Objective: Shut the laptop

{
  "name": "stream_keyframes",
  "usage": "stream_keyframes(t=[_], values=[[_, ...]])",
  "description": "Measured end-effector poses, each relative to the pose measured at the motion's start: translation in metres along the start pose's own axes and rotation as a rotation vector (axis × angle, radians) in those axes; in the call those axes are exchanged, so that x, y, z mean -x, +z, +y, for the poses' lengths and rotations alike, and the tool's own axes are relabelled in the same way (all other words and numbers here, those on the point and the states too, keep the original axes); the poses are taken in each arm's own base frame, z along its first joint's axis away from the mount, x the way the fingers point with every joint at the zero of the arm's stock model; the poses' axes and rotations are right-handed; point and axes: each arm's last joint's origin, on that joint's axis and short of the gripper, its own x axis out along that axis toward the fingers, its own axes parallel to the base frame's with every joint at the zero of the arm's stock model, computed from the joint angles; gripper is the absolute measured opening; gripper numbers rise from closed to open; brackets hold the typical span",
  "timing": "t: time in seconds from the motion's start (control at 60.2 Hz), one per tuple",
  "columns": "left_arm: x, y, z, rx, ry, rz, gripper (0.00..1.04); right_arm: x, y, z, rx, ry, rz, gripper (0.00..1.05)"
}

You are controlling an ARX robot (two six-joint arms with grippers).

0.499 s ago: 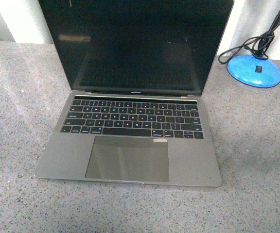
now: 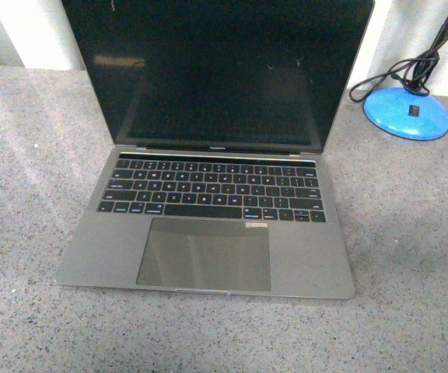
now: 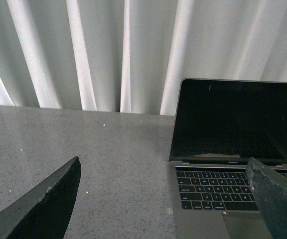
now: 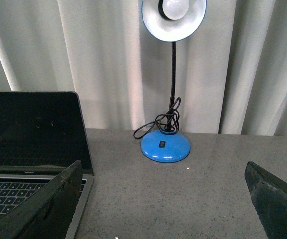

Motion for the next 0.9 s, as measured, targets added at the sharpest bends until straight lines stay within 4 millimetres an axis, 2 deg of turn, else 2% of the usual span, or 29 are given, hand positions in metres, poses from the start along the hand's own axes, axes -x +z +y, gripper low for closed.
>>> stream_keyframes(t=[0.515, 0.548, 0.582, 0.615, 0.648, 0.698, 0.798, 0.898], values=[[0.000, 0.000, 0.000, 0.000, 0.000, 0.000, 0.98, 0.000, 0.000, 0.000, 0.000, 0.000, 0.001, 0.95], [0.000, 0.000, 0.000, 0.000, 0.000, 0.000, 0.98, 0.000, -0.001, 0.000, -0.018, -0.016, 0.061, 0.95], [0.000, -0.001, 0.000, 0.008, 0.015, 0.012, 0.98, -0.001, -0.001, -0.001, -0.035, -0.043, 0.216, 0.95], [-0.001, -0.003, 0.001, 0.040, 0.102, 0.096, 0.98, -0.002, -0.003, -0.002, -0.040, -0.049, 0.347, 0.95], [-0.002, -0.005, 0.003, 0.073, 0.169, 0.173, 0.98, -0.006, -0.009, -0.005, -0.061, -0.055, 0.508, 0.95], [-0.007, -0.009, 0.010, 0.128, 0.236, 0.242, 0.98, -0.014, -0.015, -0.011, -0.086, -0.089, 0.596, 0.95], [-0.016, -0.003, 0.019, 0.192, 0.266, 0.244, 0.98, -0.035, -0.006, -0.015, -0.057, -0.097, 0.590, 0.95], [-0.028, 0.012, 0.023, 0.203, 0.241, 0.190, 0.98, -0.059, 0.007, -0.011, -0.009, -0.054, 0.563, 0.95]])
